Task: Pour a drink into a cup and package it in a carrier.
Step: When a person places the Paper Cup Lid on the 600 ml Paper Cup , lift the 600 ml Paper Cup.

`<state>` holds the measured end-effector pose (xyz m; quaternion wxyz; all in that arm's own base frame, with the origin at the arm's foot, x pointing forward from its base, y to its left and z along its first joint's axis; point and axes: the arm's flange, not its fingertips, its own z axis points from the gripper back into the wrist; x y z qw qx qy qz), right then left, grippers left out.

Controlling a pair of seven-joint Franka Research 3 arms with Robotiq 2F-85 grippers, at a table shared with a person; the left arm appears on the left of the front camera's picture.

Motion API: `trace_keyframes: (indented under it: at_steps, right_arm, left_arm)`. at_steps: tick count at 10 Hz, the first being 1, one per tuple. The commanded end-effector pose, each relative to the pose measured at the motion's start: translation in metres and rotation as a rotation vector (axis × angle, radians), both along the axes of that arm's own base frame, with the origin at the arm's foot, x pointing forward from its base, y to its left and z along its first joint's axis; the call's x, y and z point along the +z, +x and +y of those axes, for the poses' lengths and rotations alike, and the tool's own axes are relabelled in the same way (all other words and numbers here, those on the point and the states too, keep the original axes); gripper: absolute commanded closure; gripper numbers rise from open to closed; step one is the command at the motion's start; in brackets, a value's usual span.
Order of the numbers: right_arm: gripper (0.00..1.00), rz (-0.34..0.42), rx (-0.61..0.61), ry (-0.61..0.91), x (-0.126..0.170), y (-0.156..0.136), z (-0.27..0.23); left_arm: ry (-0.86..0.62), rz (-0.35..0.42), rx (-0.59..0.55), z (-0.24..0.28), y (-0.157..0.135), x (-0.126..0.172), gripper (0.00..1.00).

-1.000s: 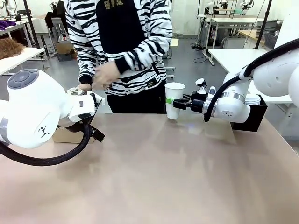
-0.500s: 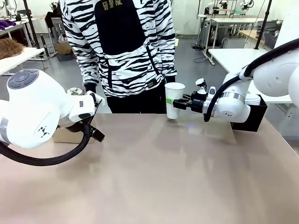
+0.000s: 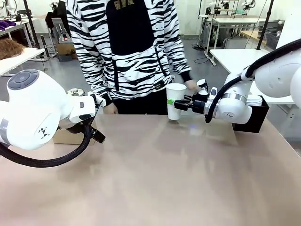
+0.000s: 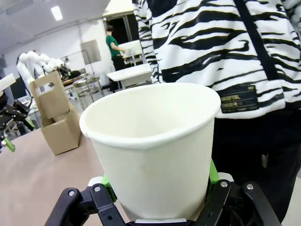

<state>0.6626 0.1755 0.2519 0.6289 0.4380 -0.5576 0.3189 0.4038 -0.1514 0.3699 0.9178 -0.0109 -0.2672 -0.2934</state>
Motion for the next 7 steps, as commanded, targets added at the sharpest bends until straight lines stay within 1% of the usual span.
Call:
trace_keyframes:
  at_steps: [1,7]
  right_arm:
    - [0.20,0.005,-0.003,0.000,0.0016,0.0009,0.0010]
    - [0.20,0.005,-0.003,0.000,0.0016,0.0009,0.0010]
  left_arm:
    - [-0.002,0.000,-0.001,-0.0001,-0.0003,0.0004,0.00]
    - [-0.002,0.000,-0.001,-0.0001,-0.0003,0.0004,0.00]
